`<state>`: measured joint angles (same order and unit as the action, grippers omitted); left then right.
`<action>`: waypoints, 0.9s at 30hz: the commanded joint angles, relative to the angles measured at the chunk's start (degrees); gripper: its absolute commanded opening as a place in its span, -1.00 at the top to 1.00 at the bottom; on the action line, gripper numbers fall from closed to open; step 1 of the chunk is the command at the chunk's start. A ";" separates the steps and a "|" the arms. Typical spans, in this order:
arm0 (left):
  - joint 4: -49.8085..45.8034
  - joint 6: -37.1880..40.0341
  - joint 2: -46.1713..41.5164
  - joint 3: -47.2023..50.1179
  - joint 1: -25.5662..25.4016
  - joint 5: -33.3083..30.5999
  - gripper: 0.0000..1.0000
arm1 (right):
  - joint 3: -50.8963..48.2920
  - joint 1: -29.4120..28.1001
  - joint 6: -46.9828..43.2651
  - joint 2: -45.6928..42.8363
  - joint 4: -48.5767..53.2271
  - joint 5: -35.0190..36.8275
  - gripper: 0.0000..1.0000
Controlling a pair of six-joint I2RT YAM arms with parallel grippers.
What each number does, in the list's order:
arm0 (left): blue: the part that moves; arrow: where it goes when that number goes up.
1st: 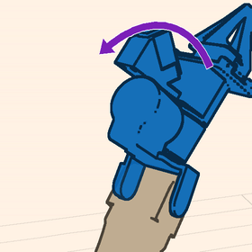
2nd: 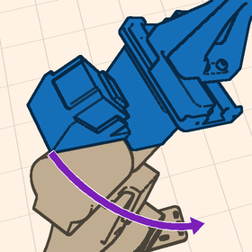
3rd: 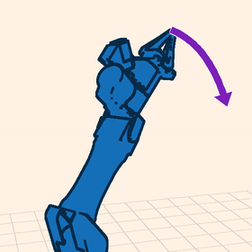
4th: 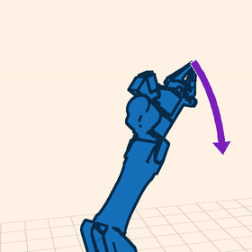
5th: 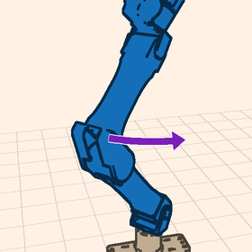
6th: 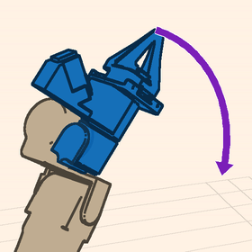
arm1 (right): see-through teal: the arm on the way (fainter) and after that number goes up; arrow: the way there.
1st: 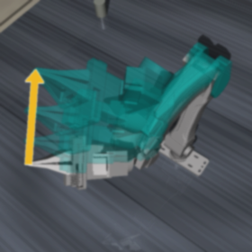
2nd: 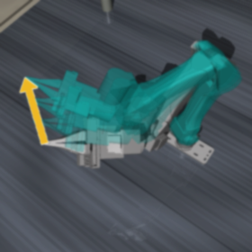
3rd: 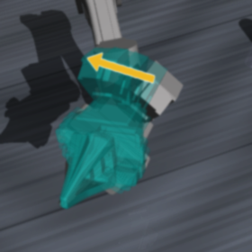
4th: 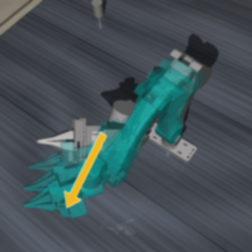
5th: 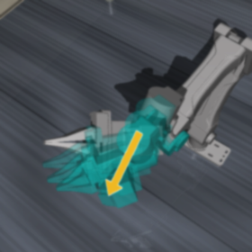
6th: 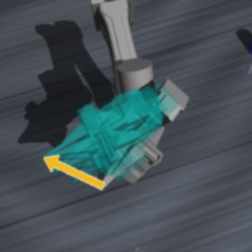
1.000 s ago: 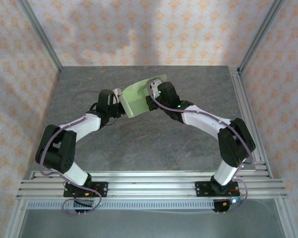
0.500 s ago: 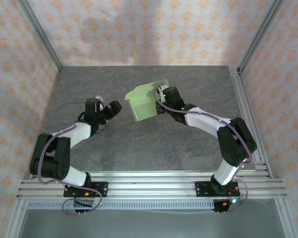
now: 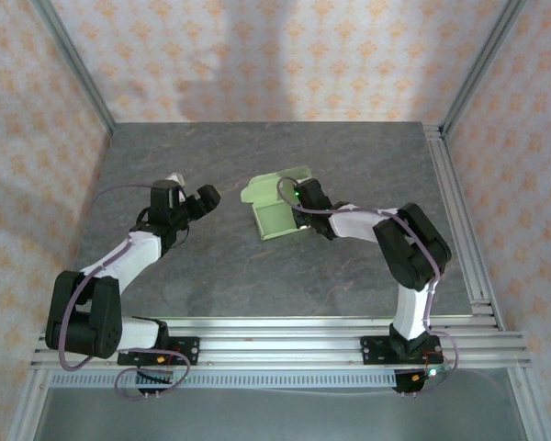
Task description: Fold the paper box
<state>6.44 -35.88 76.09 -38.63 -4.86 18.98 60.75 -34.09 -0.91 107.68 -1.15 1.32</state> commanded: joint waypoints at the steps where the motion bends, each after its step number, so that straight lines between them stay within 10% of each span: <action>1: -1.61 1.78 -1.91 -0.38 0.41 -1.67 -0.93 | 0.12 -0.43 1.00 2.91 2.29 4.93 0.84; 27: -4.17 3.66 -1.17 -1.09 0.56 -2.11 -0.96 | 6.39 -1.65 0.93 0.01 11.00 9.25 0.31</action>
<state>3.03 -33.91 75.35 -38.63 -4.82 18.50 67.44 -35.55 -0.62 111.24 8.16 10.20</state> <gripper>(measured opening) 0.977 0.339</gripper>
